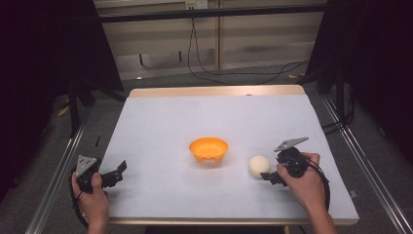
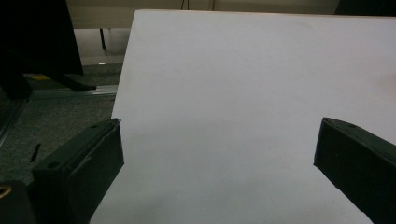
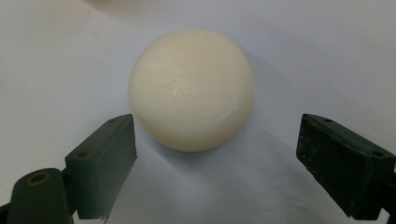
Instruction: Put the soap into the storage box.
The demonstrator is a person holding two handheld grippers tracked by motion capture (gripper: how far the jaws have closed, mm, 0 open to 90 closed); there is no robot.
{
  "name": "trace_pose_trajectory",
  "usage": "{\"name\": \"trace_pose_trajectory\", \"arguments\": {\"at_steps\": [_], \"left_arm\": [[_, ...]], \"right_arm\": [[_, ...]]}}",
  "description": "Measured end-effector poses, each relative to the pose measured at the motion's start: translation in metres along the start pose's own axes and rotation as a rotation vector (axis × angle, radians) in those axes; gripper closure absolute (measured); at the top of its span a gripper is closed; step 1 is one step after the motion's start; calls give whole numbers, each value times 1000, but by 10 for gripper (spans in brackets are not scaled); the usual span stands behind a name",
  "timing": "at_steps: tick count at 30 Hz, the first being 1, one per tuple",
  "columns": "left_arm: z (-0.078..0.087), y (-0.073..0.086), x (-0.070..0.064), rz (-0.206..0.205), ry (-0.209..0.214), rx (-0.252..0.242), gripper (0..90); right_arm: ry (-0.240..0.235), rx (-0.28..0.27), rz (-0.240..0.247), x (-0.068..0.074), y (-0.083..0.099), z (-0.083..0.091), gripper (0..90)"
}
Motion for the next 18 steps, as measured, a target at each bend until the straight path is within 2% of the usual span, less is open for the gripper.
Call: {"name": "trace_pose_trajectory", "arguments": {"at_steps": [13, 18], "left_arm": [[-1, 0, 0, 1, 11, 8, 14], [-1, 0, 0, 0, 9, 10, 14]], "right_arm": [[-22, 9, 20, 10, -8, -14, 153], [-10, 20, 26, 13, -12, -20, 177]]}}
Point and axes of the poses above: each handheld gripper's, and its own axes: z roughly backward along the jaws, y roughly out of its underside, x roughly to its left, the point moved 4 cm from there along -z, roughly forward along the jaws, and after that the axes turned 11 degrees about -x, right-handed, at the moved point
